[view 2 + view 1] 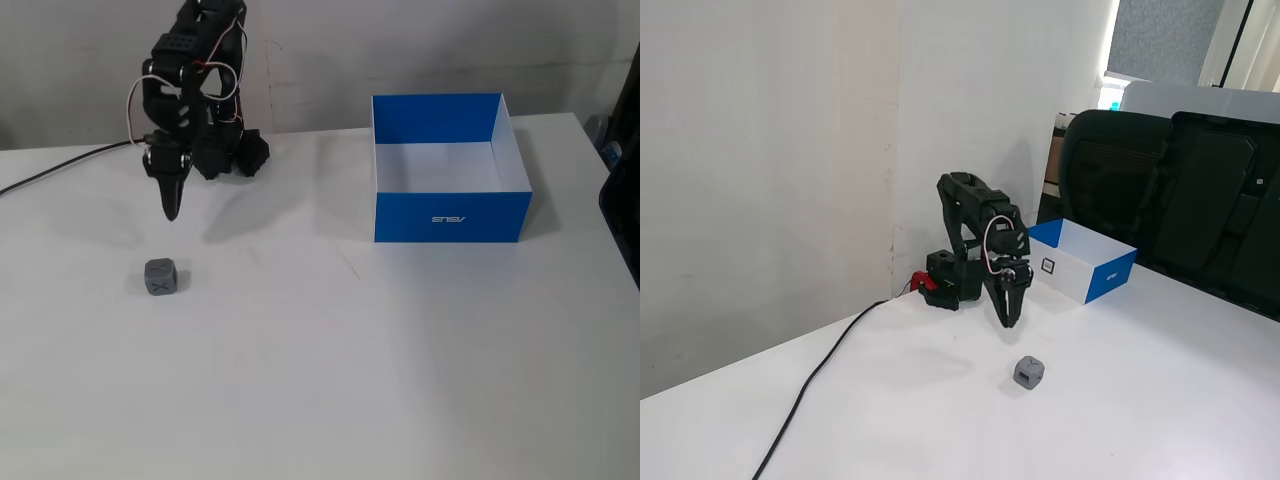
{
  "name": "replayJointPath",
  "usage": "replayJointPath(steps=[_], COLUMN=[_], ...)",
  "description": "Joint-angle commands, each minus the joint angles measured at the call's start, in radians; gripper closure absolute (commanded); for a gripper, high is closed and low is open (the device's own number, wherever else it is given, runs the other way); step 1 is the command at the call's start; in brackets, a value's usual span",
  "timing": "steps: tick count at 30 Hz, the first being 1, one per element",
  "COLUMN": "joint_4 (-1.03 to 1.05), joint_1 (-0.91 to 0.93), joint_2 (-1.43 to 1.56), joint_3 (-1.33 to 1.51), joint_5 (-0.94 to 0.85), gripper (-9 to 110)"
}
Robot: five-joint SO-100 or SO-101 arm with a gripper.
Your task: Grasp the gray block and put it in the box.
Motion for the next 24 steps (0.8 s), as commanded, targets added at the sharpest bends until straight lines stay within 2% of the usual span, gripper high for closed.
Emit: replayJointPath(steps=[1,7,12,20,24], joint_4=[-0.032,-0.044,-0.034,-0.029,-0.029], joint_1=[-0.014,-0.061,-0.078,-0.071,-0.063], joint_2=[-0.143,-0.362,-0.391,-0.419,-0.456], joint_3=[-0.152,-0.333,-0.397,-0.408,-0.408], joint_5=[-0.087,-0.137,-0.146,-0.146,-0.141], gripper=[101,101,101,83,81])
